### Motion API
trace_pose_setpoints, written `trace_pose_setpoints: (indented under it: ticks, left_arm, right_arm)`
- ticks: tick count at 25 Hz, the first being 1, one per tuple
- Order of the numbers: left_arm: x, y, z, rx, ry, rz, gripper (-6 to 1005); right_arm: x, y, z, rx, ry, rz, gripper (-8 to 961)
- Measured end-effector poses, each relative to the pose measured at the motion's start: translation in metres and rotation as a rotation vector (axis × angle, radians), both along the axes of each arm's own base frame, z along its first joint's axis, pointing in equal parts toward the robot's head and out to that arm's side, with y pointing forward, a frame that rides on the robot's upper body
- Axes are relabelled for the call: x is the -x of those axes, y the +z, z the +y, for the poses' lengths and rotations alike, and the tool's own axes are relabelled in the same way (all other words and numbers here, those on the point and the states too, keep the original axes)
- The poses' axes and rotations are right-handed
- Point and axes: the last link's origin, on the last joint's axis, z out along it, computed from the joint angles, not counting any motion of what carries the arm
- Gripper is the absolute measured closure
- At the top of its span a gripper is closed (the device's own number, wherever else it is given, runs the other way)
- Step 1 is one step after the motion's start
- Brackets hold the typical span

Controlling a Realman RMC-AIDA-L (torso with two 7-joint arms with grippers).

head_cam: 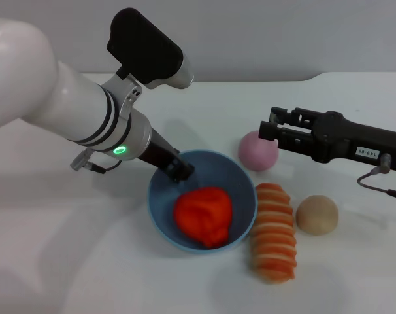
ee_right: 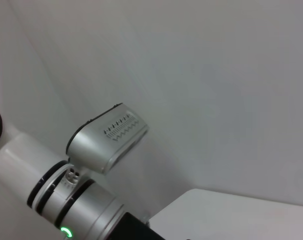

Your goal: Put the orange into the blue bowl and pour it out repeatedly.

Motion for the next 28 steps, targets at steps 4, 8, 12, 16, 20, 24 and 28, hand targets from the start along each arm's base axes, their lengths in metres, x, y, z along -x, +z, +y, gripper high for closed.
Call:
trace_pose_setpoints:
  ticks: [4, 8, 12, 16, 20, 24, 28]
  left_arm:
    - [-0.005, 0.004, 0.0, 0.0, -0.017, 0.008, 770]
    - [-0.014, 0.019, 0.006, -0.072, -0.061, -0.022, 660]
    - [-0.017, 0.037, 0.02, -0.251, -0.118, -0.133, 457]
    - [-0.012, 0.044, 0.026, -0.377, -0.156, -0.206, 320]
    - [0.003, 0.033, 0.025, -0.564, -0.251, -0.309, 212]
    - [0.024, 0.018, 0.01, -0.759, -0.355, -0.414, 190]
    - [0.041, 0.006, -0.006, -0.853, -0.405, -0.47, 190]
  right_arm:
    - [-0.005, 0.005, 0.0, -0.03, -0.014, 0.003, 360]
    - [-0.019, 0.016, 0.005, -0.119, -0.051, -0.03, 354]
    - [-0.042, 0.027, 0.006, -0.27, -0.098, -0.084, 349]
    - [-0.063, 0.03, 0.001, -0.443, -0.12, -0.123, 344]
    - [-0.081, 0.028, -0.005, -0.646, -0.192, -0.112, 344]
    - [-0.093, 0.022, -0.013, -0.824, -0.255, -0.152, 344]
    - [-0.103, 0.019, -0.019, -0.919, -0.356, -0.166, 343]
